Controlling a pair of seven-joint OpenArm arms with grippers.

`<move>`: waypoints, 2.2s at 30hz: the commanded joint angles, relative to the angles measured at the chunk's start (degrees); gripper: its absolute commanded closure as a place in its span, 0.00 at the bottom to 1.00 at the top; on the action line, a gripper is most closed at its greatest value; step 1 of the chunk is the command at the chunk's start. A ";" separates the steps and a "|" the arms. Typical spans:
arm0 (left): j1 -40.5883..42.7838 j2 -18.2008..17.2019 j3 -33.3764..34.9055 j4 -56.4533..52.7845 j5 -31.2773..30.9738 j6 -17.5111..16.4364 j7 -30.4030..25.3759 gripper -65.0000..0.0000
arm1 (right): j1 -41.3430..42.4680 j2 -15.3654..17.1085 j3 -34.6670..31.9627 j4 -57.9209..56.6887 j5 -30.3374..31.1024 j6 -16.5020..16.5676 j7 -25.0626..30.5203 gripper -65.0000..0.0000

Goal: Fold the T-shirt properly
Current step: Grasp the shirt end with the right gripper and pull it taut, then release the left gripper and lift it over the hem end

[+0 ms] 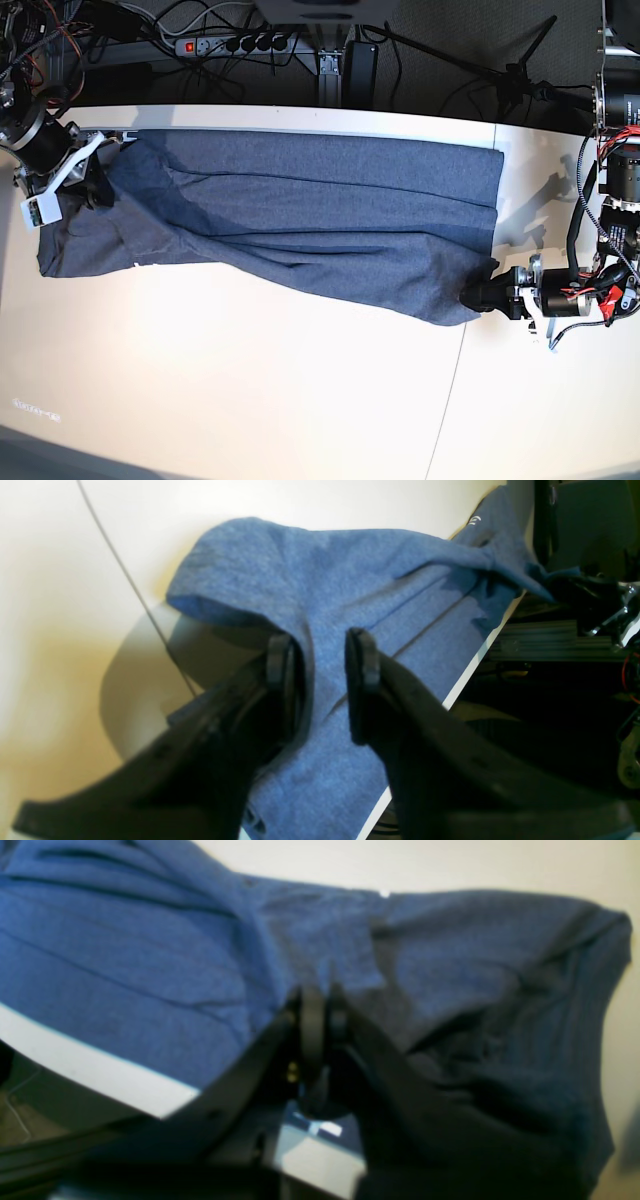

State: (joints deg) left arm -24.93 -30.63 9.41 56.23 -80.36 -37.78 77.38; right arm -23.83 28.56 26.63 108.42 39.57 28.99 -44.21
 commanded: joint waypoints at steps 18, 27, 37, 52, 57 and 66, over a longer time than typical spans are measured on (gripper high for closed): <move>-1.95 -0.98 -0.37 0.85 -1.29 -2.22 -0.39 0.75 | 2.89 1.11 0.74 3.56 2.86 1.20 1.77 0.35; -2.05 -0.96 -0.37 0.92 -1.25 -2.22 -1.53 0.75 | 5.07 1.09 0.72 2.97 2.84 1.20 1.86 0.35; -2.05 -0.96 -0.37 0.92 7.19 -2.22 -9.05 1.00 | 5.07 1.09 0.72 1.60 2.86 1.20 1.95 0.35; 8.61 -5.92 -0.37 26.27 30.95 -2.22 -20.61 1.00 | 4.94 1.09 0.72 1.60 2.40 1.20 1.97 0.35; 16.55 -10.56 -0.33 39.78 45.70 -2.22 -29.90 1.00 | 4.94 1.09 0.72 1.60 1.92 1.20 1.97 0.35; 27.71 -12.90 1.18 48.81 63.63 -2.22 -43.63 1.00 | 4.94 1.11 0.72 1.60 1.75 1.20 1.97 0.35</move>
State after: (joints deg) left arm 3.46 -42.65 10.98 104.09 -15.46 -39.68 34.61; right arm -19.22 28.56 26.68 109.23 40.71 28.99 -43.72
